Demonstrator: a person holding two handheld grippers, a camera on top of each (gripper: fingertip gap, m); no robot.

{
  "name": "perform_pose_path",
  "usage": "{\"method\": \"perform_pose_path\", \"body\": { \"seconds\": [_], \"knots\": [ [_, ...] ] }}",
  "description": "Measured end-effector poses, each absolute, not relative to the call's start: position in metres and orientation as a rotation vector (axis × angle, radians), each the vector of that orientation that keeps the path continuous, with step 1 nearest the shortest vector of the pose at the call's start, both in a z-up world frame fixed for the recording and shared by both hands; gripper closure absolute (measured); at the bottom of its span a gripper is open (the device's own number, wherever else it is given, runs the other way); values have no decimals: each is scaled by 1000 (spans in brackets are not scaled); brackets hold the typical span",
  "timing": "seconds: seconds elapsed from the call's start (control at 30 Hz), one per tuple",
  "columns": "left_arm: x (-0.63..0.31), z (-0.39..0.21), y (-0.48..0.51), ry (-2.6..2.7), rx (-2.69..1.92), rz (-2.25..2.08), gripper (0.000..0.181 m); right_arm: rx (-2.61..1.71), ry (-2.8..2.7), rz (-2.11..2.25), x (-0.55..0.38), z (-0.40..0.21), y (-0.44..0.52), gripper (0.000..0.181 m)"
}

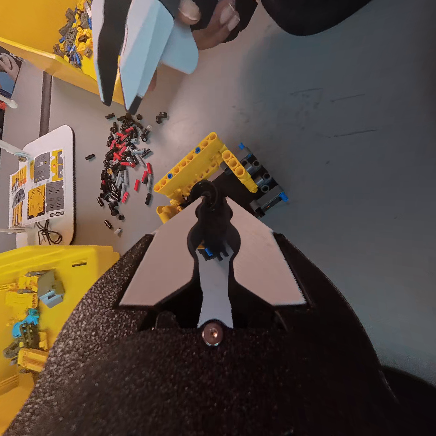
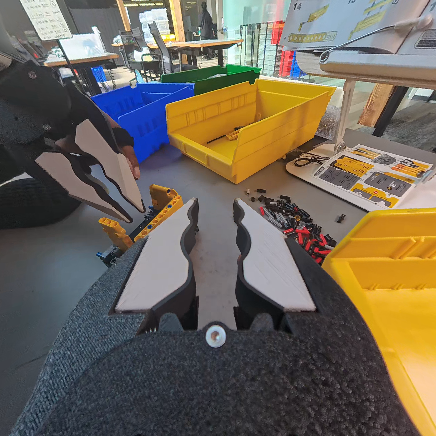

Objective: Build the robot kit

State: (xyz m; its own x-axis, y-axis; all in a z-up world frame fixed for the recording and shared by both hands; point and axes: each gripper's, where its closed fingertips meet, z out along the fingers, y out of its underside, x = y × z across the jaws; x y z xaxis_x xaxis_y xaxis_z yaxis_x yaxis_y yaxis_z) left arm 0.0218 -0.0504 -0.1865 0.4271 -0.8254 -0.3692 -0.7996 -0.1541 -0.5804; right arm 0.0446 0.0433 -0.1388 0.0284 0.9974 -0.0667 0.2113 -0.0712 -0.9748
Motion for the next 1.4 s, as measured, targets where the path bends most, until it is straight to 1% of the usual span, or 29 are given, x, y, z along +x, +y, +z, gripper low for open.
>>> {"method": "perform_pose_path", "body": {
  "seconds": [0.17,0.23,0.43,0.53,0.63,0.7,0.77,0.8,0.87,1.0,1.1,1.2,1.3,1.4],
  "knots": [
    [17,-205,-41,1477,-1960,119,171,-1455,-1304,1127,47,-140,48,153],
    [17,-209,-38,1475,-1948,158,174,-1477,-1311,1129,46,-144,48,153],
    [17,-194,-35,1346,-1895,113,179,-1521,-1327,1107,45,-154,50,154],
    [13,-171,-49,1216,-1867,-7,179,-1524,-1313,1110,46,-152,52,154],
    [-12,-131,-69,996,-1835,-89,179,-1536,-1299,1122,47,-151,53,154],
    [-51,-98,-84,799,-1825,-73,178,-1541,-1294,1131,47,-150,54,154],
    [-110,-66,-102,534,-1829,-14,178,-1544,-1292,1137,47,-151,53,154],
    [-142,-59,-113,399,-1871,-9,178,-1547,-1291,1139,47,-151,53,154],
    [-206,-63,-134,108,-1982,3,178,-1551,-1289,1147,46,-151,53,154],
    [-285,-107,-159,-208,-2165,111,178,-1557,-1293,1146,46,-153,52,154],
    [-304,-135,-158,-282,-2248,137,178,-1567,-1288,1126,47,-156,56,154],
    [-315,-152,-151,-303,-2287,216,178,-1593,-1269,1124,48,-160,60,154],
    [-320,-158,-143,-306,-2293,267,174,-1621,-1242,1143,50,-161,64,154],
    [-323,-152,-136,-308,-2250,295,169,-1631,-1222,1172,50,-160,66,154]
  ]
}}
